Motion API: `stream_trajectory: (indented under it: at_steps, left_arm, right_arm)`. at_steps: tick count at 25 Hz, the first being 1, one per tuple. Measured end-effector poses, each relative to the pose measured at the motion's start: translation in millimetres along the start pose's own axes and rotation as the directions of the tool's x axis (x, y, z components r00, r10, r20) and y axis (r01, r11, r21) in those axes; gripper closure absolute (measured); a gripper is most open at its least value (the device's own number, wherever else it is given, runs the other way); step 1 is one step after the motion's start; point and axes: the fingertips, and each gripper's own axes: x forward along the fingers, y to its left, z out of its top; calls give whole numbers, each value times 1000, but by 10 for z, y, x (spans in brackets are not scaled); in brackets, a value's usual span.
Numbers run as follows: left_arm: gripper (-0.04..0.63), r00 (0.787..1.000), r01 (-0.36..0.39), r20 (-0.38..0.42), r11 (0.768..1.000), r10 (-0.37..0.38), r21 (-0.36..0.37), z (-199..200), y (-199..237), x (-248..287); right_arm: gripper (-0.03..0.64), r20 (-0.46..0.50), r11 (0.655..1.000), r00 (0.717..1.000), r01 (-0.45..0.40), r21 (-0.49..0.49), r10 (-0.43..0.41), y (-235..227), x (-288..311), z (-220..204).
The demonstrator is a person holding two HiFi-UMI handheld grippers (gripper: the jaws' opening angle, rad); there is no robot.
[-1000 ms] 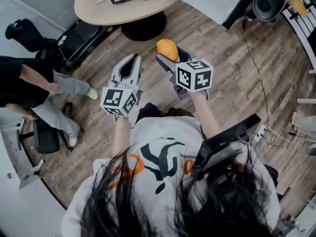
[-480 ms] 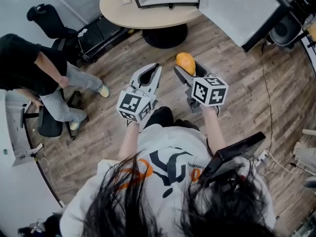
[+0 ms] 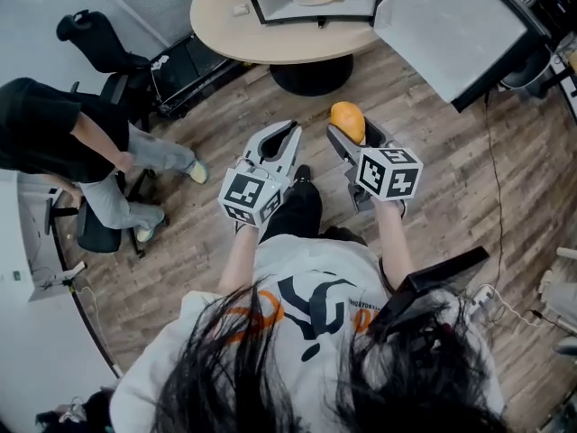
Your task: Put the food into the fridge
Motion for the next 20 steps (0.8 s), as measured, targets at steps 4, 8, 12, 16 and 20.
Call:
stream_trajectory:
  at_steps: [4,8,12,16,20]
  left_arm:
    - [580,1000,21,-11,1000,-21,-3,-32,148,183]
    - [580,999,47,-7,999,-47,-7,-47,349,383]
    - [580,998,62,3,998,-62,-10,5,719,614]
    - [580,997,81,15,997,-81,-2,125,1141,802]
    - [580,995,101,23,995,-101,-16,200,1566,989]
  right_arm:
    - [278,-5,1000,1000,21,6,-20,-102,152,62]
    - [278,-8,999,999,51,4,-51,-226,358,154]
    - [278,-12,997,997,77,10,-77,-323,730,338]
    - [278,-14,996,996,86,19,-86,-301,1162,548]
    - [278,-15,995,995,98,25,-98,-256,1577,782]
